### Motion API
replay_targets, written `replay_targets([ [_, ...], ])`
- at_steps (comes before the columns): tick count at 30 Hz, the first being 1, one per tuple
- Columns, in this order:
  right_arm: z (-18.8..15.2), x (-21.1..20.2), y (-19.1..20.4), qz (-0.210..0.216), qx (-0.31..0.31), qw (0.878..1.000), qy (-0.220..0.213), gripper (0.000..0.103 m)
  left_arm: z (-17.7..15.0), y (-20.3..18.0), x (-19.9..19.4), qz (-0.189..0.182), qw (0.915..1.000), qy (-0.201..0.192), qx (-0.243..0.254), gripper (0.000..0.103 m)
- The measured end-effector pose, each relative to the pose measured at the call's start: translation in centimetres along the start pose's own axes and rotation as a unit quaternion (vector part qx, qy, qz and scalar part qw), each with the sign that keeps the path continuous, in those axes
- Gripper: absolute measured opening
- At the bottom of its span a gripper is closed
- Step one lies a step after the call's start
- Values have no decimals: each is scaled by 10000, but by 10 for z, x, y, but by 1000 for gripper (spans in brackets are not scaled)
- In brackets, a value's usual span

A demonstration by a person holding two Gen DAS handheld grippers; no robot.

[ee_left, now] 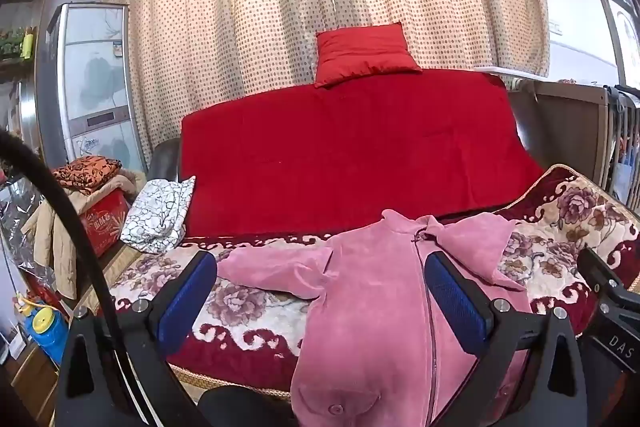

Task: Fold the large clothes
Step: 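Move both grippers toward the pink corduroy jacket lying on the bed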

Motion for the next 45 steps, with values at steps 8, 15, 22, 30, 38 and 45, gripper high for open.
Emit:
replay_targets([
  [8, 5, -4, 3, 3, -4, 10000, -30, 103, -6, -2, -7, -106, 9999, -79, -73, 103],
  [15, 5, -5, 14, -52, -262, 9996, -76, 103, -7, -3, -7, -124, 9999, -37, -61, 103],
  [22, 5, -6, 15, -58, -292, 9995, -76, 103, -6, -4, -8, -145, 9999, -29, -52, 103],
  [30, 6, -6, 15, -74, -312, 9995, -57, 103, -7, -6, -7, -187, 9998, 9, -42, 103],
  [38, 3, -3, 18, -106, -352, 9993, 1, 103, -9, -6, -5, -203, 9998, 46, -35, 103],
  [45, 1, 1, 18, -125, -379, 9992, 42, 103, -12, -10, 1, -278, 9995, 115, 17, 103],
])
Point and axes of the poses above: each gripper's, at about its wrist camera, not at the fingertips, and x roughly the way its jaws point, y to its left, z to its top, the point moved 5 cm from there along x, roughly the way its jaws point, and after that the axes turned 9 degrees about x, right-handed, at the moved point
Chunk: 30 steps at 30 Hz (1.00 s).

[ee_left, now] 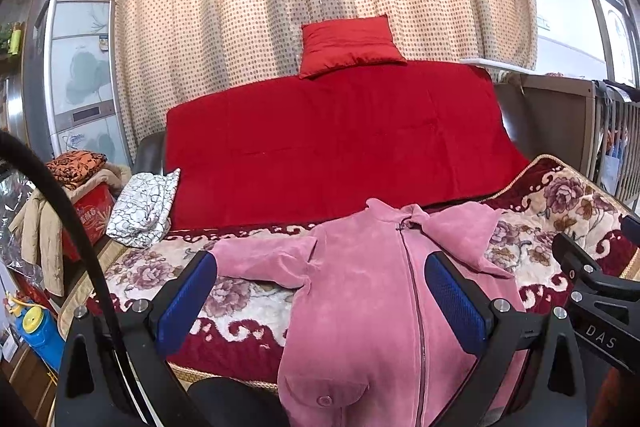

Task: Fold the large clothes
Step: 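Move both grippers toward the pink corduroy jacket lying on the bed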

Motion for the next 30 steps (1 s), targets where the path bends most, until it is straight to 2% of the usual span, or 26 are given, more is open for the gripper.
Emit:
replay_targets([
  [3, -2, 7, -2, -19, 8, 10000, 74, 103, -7, -4, 14, -132, 9997, 193, -6, 103],
  [9, -15, 28, -13, -141, 25, 9994, 312, 103, -46, -8, 72, -593, 9894, 1290, -306, 103],
  [11, -20, 36, -18, -207, 62, 9990, 396, 103, -55, -8, 79, -600, 9868, 1447, -422, 103],
  [18, -27, 47, -34, -339, 161, 9980, 500, 103, -52, -11, 68, -503, 9898, 1255, -442, 103],
  [26, -23, 45, -35, -332, 153, 9983, 447, 103, -43, 4, 57, -22, 9955, 788, -523, 103],
  [30, -24, 52, -35, -355, 122, 9980, 513, 103, -47, 10, 68, -16, 9940, 880, -650, 103],
])
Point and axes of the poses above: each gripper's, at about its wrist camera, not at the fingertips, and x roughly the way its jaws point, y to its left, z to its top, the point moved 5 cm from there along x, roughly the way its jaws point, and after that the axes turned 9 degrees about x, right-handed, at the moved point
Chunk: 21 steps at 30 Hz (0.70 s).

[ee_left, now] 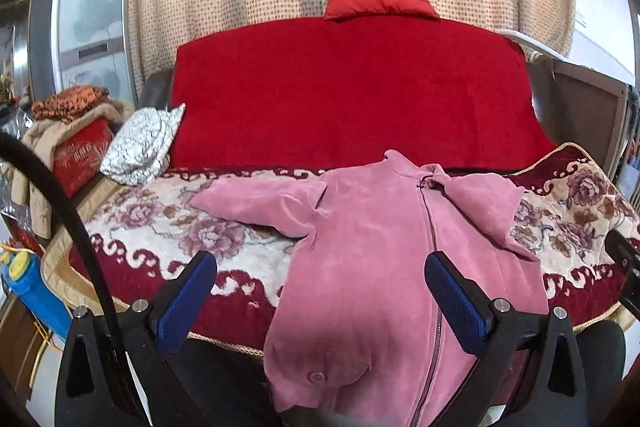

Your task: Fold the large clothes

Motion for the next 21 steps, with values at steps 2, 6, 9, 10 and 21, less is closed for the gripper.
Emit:
replay_targets([
  [2, -1, 3, 2, -22, -52, 10000, 26, 103, 0, 0, 8, -53, 9999, 85, -22, 103],
  [6, 0, 12, 8, -58, -198, 9998, 45, 103, -2, -3, 19, -176, 9994, 302, -18, 103],
  [9, 2, 19, 11, -78, -282, 9996, 30, 103, 2, -4, 30, -320, 9985, 439, -6, 103],
  [10, 3, 22, 13, -75, -315, 9995, 38, 103, 5, -4, 33, -353, 9983, 465, -11, 103],
  [21, 18, 74, 29, -123, -600, 9980, 139, 103, 48, 0, 74, 0, 9997, 240, 58, 103],
])
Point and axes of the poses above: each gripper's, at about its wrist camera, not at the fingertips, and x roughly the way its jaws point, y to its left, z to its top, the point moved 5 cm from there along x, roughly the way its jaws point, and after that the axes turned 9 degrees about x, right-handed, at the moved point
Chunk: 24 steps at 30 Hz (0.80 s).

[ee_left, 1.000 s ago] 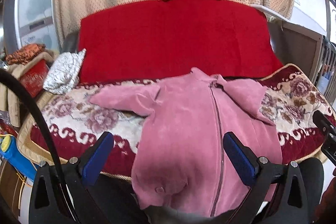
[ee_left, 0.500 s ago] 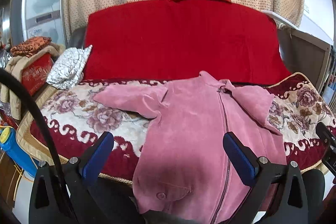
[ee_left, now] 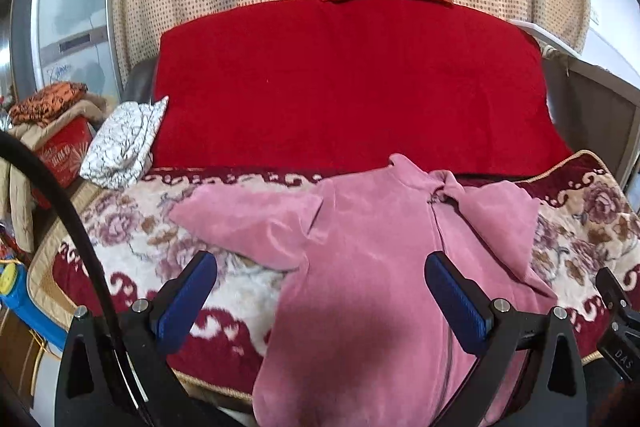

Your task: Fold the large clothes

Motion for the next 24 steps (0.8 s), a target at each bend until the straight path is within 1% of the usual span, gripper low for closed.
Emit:
replay_targets([
  [2, 1, 9, 3, 11, -29, 10000, 30, 103, 4, -1, 8, 54, 10000, -38, 56, 103],
  [5, 3, 27, 8, 87, -61, 9999, 129, 103, 9, -5, 27, 38, 9999, 32, 132, 103],
  [7, 4, 42, 8, 205, -11, 9995, 235, 103, 13, -10, 46, -28, 9998, 78, 165, 103],
  [9, 7, 58, 5, 327, 105, 9988, 336, 103, 18, -15, 66, -8, 9996, 113, 250, 103],
  [10, 9, 68, 1, 406, 189, 9981, 414, 103, 19, -17, 72, -1, 9995, 129, 273, 103],
  [12, 12, 93, -9, 616, 423, 9950, 659, 103, 22, -23, 100, -81, 9992, 208, 326, 103],
  [13, 13, 107, -14, 782, 570, 9918, 836, 103, 23, -25, 111, -66, 9990, 268, 360, 103],
  [15, 14, 136, -23, 1145, 902, 9818, 1215, 103, 23, -28, 128, -3, 9985, 340, 421, 103],
  [16, 14, 153, -29, 1350, 1142, 9737, 1438, 103, 20, -29, 140, 23, 9982, 389, 449, 103],
  [18, 13, 187, -44, 1609, 1686, 9568, 1739, 103, 12, -32, 153, 40, 9977, 427, 515, 103],
  [19, 12, 198, -49, 1683, 1870, 9507, 1812, 103, 7, -33, 159, 35, 9971, 479, 594, 103],
  [21, 13, 226, -63, 1807, 2361, 9343, 1967, 103, 2, -38, 167, 35, 9953, 604, 758, 103],
  [24, 13, 259, -78, 2007, 2979, 9101, 2065, 103, -3, -47, 173, 143, 9926, 563, 1071, 103],
])
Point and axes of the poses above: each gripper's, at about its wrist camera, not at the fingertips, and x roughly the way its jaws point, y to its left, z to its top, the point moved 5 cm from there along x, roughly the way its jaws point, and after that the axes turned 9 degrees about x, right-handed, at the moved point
